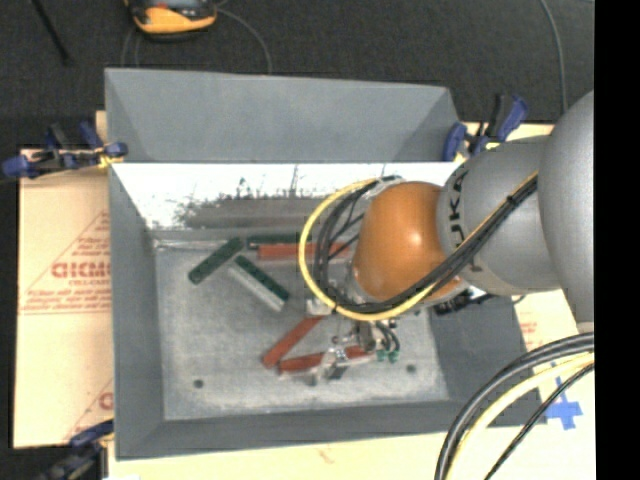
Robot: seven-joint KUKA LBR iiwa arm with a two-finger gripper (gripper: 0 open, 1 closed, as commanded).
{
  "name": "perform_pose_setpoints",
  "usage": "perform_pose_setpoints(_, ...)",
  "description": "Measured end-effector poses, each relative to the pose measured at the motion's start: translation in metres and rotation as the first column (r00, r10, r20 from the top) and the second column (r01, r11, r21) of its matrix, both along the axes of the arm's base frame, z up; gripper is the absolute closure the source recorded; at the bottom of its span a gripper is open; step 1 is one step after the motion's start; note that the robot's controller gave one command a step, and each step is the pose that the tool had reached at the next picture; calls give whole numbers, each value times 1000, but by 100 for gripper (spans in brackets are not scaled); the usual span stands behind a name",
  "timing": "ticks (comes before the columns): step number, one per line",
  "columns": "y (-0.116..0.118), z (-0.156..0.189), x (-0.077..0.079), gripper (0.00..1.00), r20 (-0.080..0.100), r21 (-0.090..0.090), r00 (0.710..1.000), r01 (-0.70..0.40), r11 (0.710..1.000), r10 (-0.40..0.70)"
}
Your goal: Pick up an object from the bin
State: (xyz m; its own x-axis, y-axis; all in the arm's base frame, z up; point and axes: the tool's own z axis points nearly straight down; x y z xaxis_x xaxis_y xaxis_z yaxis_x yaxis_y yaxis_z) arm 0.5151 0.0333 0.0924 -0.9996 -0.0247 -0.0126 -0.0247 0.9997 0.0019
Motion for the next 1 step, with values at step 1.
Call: perform_pose_setpoints(1,-8,29,-20,0,-13,-1,998,56,998,-56)
